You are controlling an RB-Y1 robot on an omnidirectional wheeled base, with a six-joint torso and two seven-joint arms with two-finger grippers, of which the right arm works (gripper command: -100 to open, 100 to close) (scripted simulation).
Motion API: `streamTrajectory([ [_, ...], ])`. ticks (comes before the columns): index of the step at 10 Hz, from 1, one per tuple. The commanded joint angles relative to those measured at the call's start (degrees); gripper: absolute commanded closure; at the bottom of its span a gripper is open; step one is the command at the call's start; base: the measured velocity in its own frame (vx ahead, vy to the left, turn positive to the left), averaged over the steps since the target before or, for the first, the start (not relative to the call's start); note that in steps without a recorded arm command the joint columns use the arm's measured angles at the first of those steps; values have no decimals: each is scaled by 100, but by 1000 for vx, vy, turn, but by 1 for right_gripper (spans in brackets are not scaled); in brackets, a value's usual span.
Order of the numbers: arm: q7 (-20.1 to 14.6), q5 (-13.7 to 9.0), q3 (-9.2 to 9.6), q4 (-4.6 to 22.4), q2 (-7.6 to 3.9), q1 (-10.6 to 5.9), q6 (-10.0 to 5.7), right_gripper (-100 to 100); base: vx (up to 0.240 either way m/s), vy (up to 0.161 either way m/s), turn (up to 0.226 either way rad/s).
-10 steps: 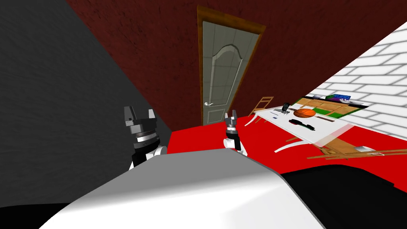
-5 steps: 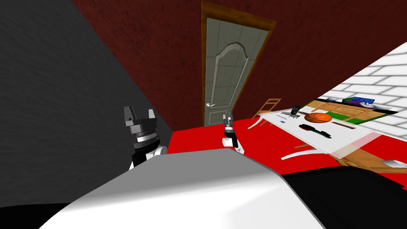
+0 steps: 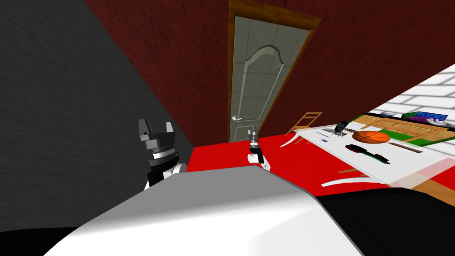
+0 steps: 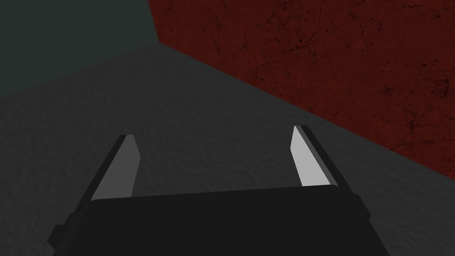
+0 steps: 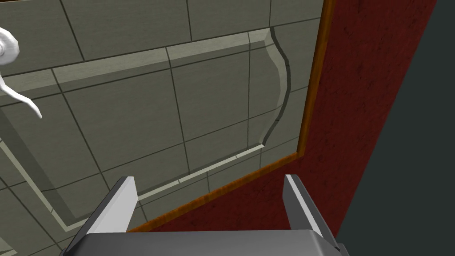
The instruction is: Pull the door open
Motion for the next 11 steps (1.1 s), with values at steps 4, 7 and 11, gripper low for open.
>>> streamTrajectory([
  [4,135,-125,31,696,-98,-333,-19,-100,74,-21,69],
  [7,202,-194,50,1160,-154,-509,-43,-100,67,-28,65],
  [11,335,-329,87,1936,-264,-856,-90,-100,88,-45,101],
])
